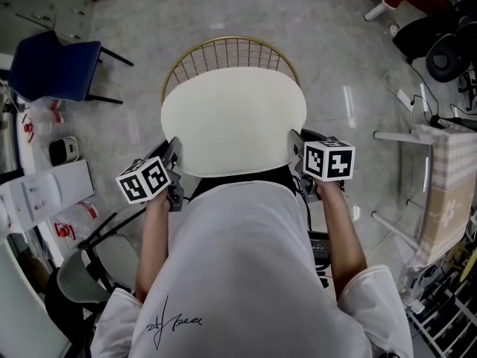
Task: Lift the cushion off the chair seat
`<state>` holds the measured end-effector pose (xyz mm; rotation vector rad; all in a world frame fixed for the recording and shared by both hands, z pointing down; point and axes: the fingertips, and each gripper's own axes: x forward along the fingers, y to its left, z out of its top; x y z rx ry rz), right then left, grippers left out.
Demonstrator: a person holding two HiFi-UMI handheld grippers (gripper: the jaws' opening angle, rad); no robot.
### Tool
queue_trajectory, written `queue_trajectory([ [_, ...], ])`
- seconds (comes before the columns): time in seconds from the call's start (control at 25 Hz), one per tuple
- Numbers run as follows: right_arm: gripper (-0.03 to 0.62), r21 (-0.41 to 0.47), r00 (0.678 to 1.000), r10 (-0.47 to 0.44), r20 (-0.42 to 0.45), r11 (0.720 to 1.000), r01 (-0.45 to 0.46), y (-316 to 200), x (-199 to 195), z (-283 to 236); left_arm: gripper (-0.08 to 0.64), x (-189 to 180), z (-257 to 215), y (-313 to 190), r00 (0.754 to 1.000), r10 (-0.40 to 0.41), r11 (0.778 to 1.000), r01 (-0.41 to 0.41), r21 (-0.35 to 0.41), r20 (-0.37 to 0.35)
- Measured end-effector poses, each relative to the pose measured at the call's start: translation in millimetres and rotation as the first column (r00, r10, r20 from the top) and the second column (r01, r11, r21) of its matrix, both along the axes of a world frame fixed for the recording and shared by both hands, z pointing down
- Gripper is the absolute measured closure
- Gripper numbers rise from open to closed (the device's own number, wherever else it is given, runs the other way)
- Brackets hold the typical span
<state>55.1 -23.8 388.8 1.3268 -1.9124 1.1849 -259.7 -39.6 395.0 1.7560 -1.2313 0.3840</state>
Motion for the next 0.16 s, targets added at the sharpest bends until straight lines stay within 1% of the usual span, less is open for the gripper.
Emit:
queue_trajectory([
  [0.16,0.538,-0.002,1.000,0.003,-0.009,1.000,-0.003,2.5,-0.5,1.5,0.483,-0.2,2.8,5.9,1.000,-0.004,1.000,0.004,-0.008,-0.003],
])
